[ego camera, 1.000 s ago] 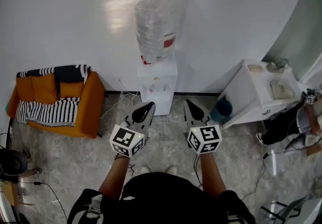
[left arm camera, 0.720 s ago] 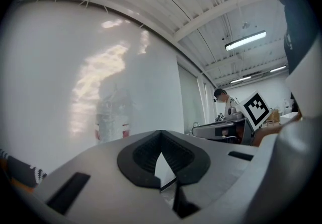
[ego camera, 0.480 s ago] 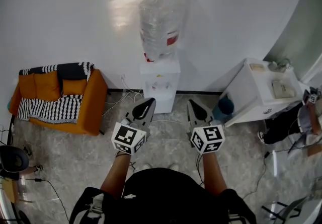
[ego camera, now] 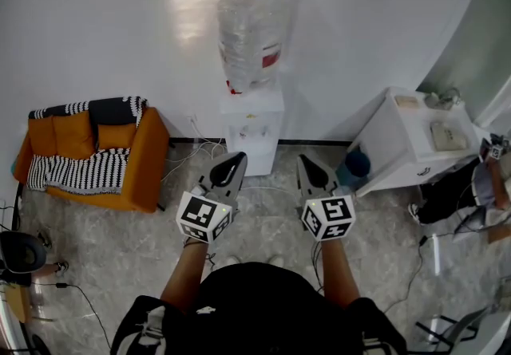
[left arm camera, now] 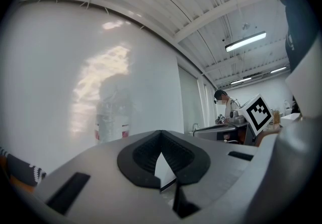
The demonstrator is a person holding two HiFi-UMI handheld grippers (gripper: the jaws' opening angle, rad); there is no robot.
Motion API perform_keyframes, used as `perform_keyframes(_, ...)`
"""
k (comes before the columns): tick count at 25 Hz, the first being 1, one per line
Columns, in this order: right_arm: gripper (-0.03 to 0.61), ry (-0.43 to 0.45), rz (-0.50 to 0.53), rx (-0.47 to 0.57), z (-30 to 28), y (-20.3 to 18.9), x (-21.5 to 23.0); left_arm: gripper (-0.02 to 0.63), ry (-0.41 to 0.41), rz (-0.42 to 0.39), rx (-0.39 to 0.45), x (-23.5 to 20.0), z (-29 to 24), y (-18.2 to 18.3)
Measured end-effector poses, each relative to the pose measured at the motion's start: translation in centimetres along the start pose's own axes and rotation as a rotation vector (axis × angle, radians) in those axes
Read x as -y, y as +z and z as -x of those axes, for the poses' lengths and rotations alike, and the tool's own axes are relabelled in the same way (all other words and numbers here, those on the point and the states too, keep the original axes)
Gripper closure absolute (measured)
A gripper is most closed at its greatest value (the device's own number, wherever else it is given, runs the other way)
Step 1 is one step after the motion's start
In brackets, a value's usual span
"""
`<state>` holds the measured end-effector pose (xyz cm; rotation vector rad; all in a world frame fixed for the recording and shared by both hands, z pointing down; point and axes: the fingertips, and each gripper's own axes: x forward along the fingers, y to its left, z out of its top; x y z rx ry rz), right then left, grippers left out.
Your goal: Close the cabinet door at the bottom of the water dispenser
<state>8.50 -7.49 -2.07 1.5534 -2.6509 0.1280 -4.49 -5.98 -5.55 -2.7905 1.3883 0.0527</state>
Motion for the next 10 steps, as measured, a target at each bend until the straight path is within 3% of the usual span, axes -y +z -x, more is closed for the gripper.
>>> perform_keyframes(10,0.545,0.008,-0.009,0.002,-0.31,-0.25,-0.32,0.603,0.008,-0.001,-0.017,-0.35,-0.17,-0.47)
